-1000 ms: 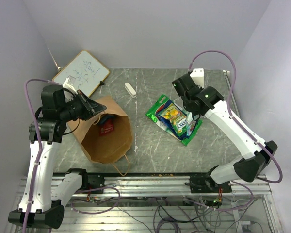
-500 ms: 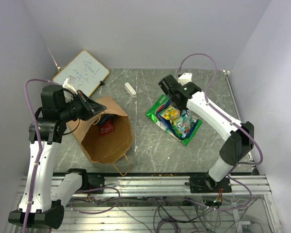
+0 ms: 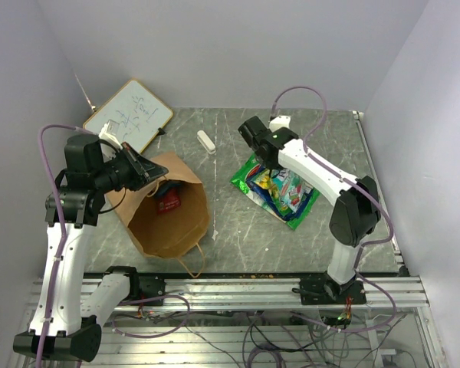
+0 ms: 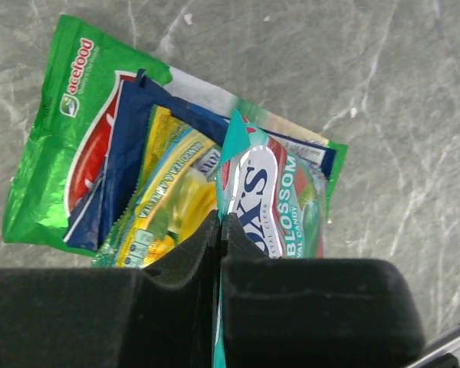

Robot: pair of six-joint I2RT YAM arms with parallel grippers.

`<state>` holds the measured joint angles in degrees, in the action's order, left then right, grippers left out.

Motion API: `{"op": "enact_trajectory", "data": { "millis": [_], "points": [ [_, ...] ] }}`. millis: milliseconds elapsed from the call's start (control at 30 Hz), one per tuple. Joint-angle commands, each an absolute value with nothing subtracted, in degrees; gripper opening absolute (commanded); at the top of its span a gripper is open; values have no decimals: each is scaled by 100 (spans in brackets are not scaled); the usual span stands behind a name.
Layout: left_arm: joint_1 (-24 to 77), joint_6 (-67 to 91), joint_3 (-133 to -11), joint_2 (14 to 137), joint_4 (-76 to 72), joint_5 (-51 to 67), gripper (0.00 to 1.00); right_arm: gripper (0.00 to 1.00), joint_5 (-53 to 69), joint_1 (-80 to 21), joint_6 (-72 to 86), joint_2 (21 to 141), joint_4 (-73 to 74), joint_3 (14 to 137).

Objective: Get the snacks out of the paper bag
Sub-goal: Place the snack at the center of the board.

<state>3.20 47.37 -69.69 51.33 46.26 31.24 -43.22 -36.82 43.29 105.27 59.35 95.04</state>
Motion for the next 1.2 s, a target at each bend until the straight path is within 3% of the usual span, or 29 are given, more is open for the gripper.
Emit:
{"op": "enact_trajectory", "data": {
  "millis": [0, 600, 1167],
  "points": [
    [308, 4644, -7145, 5030, 4761, 3056, 7, 0, -4062, -3659, 4863, 10727, 5616, 9683],
    [312, 4449, -7435, 5026, 5100, 2890, 7, 0, -3404, -3596, 6457, 10942, 4745, 8795],
    [312, 4460, -7365, 5012, 5033, 3149, 7, 0, -3213, -3375, 6181, 10725, 3031, 7537]
  ]
}}
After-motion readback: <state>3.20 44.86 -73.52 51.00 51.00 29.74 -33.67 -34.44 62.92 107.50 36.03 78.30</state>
